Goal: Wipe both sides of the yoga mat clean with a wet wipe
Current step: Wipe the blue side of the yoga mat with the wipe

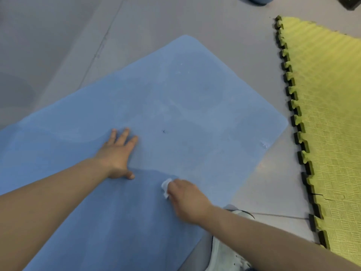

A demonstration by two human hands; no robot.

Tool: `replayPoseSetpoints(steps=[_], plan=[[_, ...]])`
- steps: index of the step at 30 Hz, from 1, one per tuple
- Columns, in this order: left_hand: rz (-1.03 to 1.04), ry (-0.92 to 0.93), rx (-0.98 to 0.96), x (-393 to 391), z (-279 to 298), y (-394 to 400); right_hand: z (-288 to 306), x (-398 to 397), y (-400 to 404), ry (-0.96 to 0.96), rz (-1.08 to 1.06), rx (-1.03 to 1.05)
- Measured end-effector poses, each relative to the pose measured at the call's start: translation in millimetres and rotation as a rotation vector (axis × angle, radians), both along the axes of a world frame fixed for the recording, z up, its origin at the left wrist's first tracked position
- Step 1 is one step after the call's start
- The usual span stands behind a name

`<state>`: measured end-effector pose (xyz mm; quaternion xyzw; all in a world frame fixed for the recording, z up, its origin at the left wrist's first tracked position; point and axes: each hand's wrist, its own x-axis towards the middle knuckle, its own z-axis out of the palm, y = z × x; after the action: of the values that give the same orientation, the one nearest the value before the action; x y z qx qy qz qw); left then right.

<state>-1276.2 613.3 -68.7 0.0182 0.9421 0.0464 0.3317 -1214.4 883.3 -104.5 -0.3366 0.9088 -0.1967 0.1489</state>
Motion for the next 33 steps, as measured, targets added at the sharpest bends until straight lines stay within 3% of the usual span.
replayPoseSetpoints(steps=[4, 9, 13, 16, 19, 23, 25, 27, 29, 33], plan=[[-0.337, -0.01, 0.125, 12, 8, 35, 2, -25, 15, -0.069, 0.096, -0.021], [-0.337, 0.036, 0.126, 36, -11, 62, 6, -112, 93, 0.02, -0.467, 0.019], [-0.293, 0.049, 0.089, 41, -17, 78, 8, -120, 96, 0.027, -0.618, 0.136], [-0.235, 0.055, 0.116, 38, -14, 83, 1, -62, 58, 0.081, -0.436, 0.04], [-0.211, 0.055, 0.1, 37, -12, 85, 6, 11, 24, -0.005, -0.16, -0.071], [-0.203, 0.061, 0.095, 37, -13, 88, 2, 11, 35, -0.115, 0.086, -0.028], [-0.214, 0.04, 0.067, 37, -10, 90, -3, -26, 67, -0.099, -0.073, -0.045], [-0.218, 0.03, 0.045, 37, -7, 96, 3, -69, 104, 0.021, -0.327, 0.038], [-0.236, 0.017, 0.018, 37, -4, 103, 11, -94, 128, 0.011, -0.516, 0.131], [-0.244, -0.02, -0.019, 39, -3, 116, 14, -68, 103, -0.007, -0.535, 0.146]])
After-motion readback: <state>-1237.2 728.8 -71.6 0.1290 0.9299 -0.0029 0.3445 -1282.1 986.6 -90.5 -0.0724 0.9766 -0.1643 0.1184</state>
